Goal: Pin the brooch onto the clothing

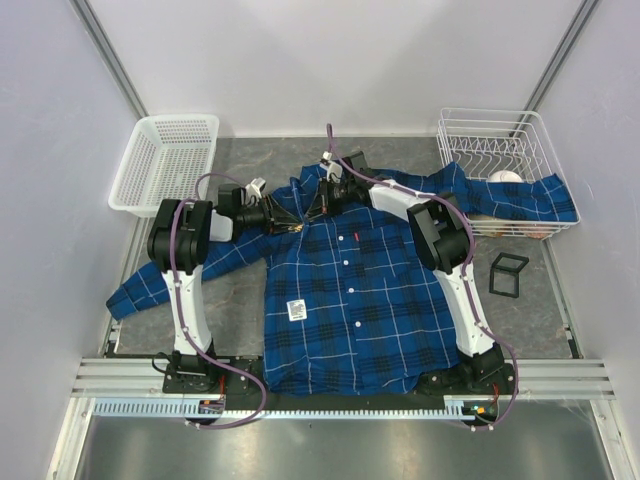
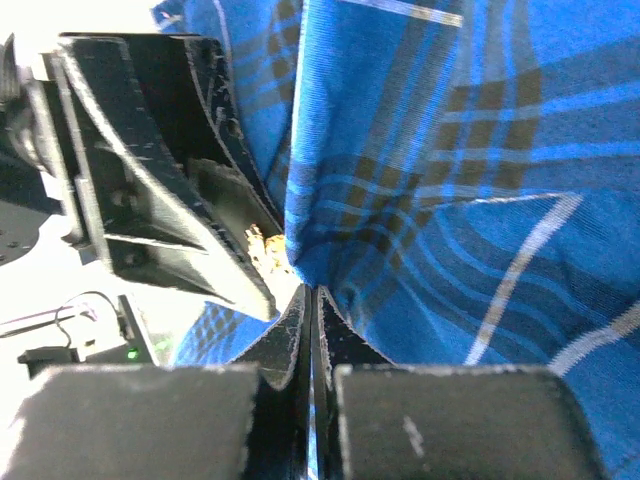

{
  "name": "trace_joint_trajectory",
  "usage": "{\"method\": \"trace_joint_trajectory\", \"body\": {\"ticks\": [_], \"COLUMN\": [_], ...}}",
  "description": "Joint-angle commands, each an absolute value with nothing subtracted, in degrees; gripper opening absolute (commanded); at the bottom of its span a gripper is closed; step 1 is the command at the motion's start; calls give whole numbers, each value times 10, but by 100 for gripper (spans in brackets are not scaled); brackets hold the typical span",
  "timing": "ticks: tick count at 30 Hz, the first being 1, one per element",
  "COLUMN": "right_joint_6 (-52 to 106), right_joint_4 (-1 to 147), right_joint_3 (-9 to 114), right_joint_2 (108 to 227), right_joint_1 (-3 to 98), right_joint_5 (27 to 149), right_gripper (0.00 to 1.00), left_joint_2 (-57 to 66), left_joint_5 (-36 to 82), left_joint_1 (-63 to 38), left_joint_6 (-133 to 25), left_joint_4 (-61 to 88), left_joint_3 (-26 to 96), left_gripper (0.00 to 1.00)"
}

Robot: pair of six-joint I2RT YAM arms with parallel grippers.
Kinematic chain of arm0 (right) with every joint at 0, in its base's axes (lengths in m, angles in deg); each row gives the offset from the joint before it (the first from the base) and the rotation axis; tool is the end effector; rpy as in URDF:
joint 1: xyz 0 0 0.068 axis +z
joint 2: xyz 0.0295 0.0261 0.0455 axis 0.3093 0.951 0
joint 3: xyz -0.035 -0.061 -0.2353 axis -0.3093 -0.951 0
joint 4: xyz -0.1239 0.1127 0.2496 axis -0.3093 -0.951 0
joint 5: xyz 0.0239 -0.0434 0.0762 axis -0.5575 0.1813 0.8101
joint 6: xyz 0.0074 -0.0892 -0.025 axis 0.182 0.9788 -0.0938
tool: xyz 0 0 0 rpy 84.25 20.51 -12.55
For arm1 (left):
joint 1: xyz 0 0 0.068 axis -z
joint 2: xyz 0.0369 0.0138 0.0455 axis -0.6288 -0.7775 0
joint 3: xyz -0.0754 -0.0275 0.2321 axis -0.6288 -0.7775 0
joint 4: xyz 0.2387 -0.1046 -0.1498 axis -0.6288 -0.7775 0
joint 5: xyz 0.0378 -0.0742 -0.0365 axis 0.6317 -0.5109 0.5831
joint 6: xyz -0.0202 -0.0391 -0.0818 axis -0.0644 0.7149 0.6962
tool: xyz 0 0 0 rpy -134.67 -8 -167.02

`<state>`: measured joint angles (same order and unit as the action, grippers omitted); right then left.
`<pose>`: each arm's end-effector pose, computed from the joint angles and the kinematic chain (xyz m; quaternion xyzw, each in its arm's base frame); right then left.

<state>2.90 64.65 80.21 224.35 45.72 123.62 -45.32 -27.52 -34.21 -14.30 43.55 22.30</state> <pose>0.4717 0.3120 0.0655 -0.1195 0.8594 0.4722 0.1553 0.4191 -0.1064 0.0045 -0.0917 0.7980 -0.5737 0.1605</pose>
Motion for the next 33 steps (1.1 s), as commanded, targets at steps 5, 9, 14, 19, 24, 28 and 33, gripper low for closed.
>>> {"method": "trace_joint_trajectory", "body": {"ticks": [5,9,14,19,24,28,33], "right_joint_6": [73,74,73,65,52,34,13], "right_joint_4": [599,597,598,597,598,598,595], "right_joint_3": [829,832,834,837,846,851,856], "right_joint_2": [2224,2223,2220,2219,2220,2216,2212], "right_joint_1": [458,458,457,458,459,466,483], "right_joint_5": [1175,1174,1173,1182,1196,1189,1181], "right_gripper": [0,0,0,0,0,0,0], "left_joint_2": [-402,-394,-383,-385,-398,-399,-401], "left_joint_5": [-268,-268,-265,-255,-249,-236,-224], "left_joint_1": [-353,-356,-358,-357,-354,-349,-347], "left_joint_6": [-197,-214,-231,-243,-250,-267,-287], "left_joint_4": [348,322,302,292,290,269,248], "left_joint_3": [245,247,244,248,257,263,269], "left_gripper": [44,46,42,24,10,2,2]}}
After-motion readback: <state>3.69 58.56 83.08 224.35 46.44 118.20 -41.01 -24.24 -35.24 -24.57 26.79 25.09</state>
